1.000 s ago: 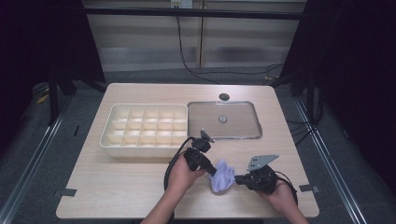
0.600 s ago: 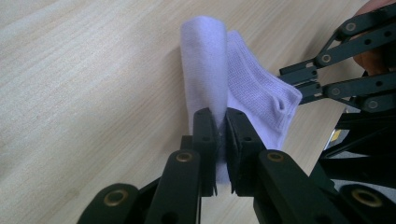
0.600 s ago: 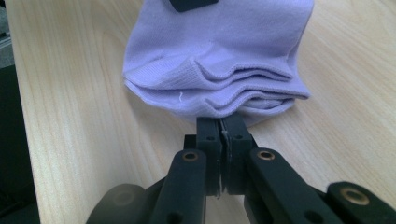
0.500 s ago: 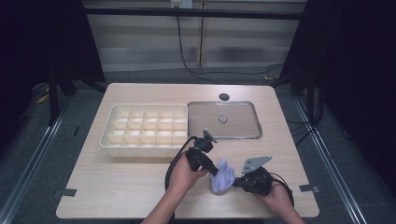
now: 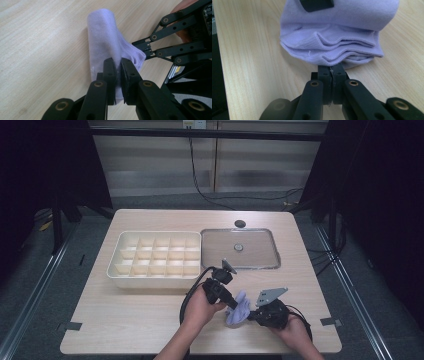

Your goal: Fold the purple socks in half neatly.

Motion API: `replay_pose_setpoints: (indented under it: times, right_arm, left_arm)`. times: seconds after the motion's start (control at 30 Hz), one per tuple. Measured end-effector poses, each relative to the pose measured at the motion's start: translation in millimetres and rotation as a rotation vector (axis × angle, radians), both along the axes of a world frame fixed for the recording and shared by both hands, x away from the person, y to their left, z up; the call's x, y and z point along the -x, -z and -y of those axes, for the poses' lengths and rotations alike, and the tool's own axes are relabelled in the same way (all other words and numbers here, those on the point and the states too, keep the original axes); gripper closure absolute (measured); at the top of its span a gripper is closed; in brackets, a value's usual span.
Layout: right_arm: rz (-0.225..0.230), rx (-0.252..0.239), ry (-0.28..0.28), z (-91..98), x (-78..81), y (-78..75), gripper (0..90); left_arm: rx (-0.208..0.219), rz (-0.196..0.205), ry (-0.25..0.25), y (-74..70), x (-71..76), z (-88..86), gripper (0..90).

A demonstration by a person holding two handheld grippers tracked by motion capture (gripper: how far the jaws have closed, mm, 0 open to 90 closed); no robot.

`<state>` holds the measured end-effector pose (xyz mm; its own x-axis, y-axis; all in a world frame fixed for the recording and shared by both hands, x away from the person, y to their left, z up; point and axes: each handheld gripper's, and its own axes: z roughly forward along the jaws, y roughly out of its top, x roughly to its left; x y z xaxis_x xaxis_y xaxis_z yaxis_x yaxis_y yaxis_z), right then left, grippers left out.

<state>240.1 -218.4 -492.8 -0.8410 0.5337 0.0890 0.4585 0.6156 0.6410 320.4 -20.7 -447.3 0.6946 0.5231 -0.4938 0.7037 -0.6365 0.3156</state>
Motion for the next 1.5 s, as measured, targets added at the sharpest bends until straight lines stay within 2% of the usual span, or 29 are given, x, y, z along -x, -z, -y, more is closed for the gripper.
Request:
replay_pose_setpoints:
  times: [0.53, 0.63, 0.67, 0.8, 0.97, 1.03, 1.07, 1.1, 1.13, 1.23, 1.37, 1.5]
  right_arm:
    - [0.005, -0.007, 0.009, -5.1, -1.2, 0.7, 88.8]
    - [0.002, -0.010, 0.005, -5.5, -1.3, 0.9, 88.7]
    - [0.002, -0.011, 0.005, -5.7, -1.4, 0.9, 88.6]
    - [-0.003, -0.011, 0.017, -7.4, -0.7, 0.8, 88.6]
    - [0.007, -0.011, 0.005, -7.5, -1.5, 1.4, 88.6]
    - [0.009, -0.011, 0.007, -7.5, -1.5, 1.4, 88.6]
    - [0.006, -0.013, 0.008, -7.6, -1.4, 1.5, 88.5]
    - [0.006, -0.013, 0.009, -7.7, -1.3, 1.5, 88.5]
    - [0.009, -0.012, 0.010, -7.7, -1.3, 1.5, 88.5]
    - [-0.001, -0.016, 0.022, -8.0, -0.4, 1.3, 88.2]
    - [0.002, -0.023, 0.014, -6.0, -0.7, 1.8, 87.8]
    - [-0.002, -0.016, 0.020, -3.6, 0.3, 1.3, 87.8]
  left_arm:
    - [0.006, -0.001, 0.016, 0.6, 2.0, 3.1, 83.2]
    - [0.011, -0.004, 0.005, 1.6, 3.2, 4.8, 83.1]
    - [0.008, -0.002, 0.018, 2.0, 2.9, 5.0, 83.1]
    - [0.009, -0.009, 0.014, 3.7, 5.0, 8.1, 82.9]
    - [0.006, -0.014, 0.033, 5.7, 7.1, 12.2, 82.6]
    - [0.015, -0.013, 0.021, 6.2, 7.9, 13.7, 82.4]
    - [0.008, -0.010, 0.035, 6.6, 7.4, 13.7, 82.3]
    - [0.013, -0.010, 0.020, 7.5, 8.4, 15.0, 82.2]
    - [0.003, -0.007, 0.042, 8.1, 7.9, 14.8, 82.2]
    - [0.013, -0.008, 0.017, 10.4, 9.9, 15.4, 82.0]
    - [-0.006, 0.006, 0.017, 13.8, 10.5, 16.0, 81.6]
    - [0.004, 0.007, 0.019, 15.2, 11.0, 16.3, 79.9]
